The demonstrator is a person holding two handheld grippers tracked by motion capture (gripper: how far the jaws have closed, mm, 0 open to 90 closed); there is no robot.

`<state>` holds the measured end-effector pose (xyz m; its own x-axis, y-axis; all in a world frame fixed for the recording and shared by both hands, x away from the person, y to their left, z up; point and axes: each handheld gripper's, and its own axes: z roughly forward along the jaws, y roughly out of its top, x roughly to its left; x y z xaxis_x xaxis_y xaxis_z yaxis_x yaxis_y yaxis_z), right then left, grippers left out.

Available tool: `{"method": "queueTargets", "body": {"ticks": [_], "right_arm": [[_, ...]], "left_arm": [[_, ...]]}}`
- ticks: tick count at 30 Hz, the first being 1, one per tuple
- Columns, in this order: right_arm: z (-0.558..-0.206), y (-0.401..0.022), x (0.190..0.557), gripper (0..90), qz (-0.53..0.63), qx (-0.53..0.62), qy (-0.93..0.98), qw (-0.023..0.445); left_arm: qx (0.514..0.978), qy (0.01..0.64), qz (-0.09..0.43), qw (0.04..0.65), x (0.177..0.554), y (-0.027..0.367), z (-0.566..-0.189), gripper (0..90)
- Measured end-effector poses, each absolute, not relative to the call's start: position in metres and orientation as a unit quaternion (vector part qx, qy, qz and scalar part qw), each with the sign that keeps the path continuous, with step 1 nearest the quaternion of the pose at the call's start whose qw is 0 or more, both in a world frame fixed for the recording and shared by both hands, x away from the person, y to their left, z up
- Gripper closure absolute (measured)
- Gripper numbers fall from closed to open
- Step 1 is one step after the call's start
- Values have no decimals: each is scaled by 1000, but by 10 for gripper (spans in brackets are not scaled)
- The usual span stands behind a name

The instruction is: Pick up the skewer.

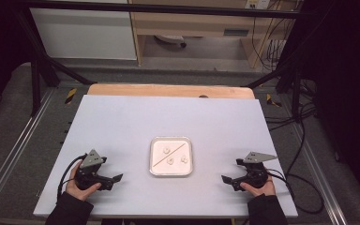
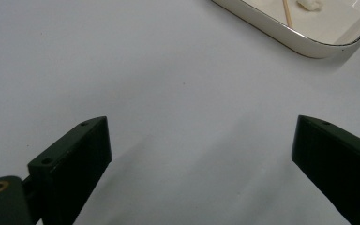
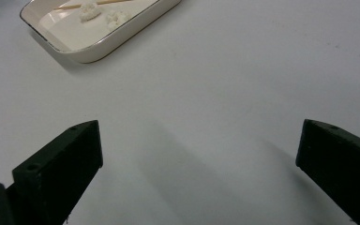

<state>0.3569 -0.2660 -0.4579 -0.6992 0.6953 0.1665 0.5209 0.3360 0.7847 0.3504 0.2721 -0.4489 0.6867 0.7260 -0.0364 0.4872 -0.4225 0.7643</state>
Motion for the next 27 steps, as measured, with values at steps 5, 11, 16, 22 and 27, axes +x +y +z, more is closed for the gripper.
{"method": "queueTargets", "body": {"ticks": [5,11,16,22,27], "right_arm": [[-458,-266,357,15,438,375,811,101],[-458,-266,357,15,439,374,811,102],[-458,-266,357,14,437,374,812,102],[-458,-265,357,12,434,374,813,102],[-458,-266,357,12,433,376,813,102]], "left_arm": [[833,362,154,389,351,269,-448,49],[833,361,155,390,352,268,-447,48],[832,362,153,392,353,267,-447,48],[834,360,152,390,354,263,-446,49],[835,357,151,390,354,258,-445,49]]}}
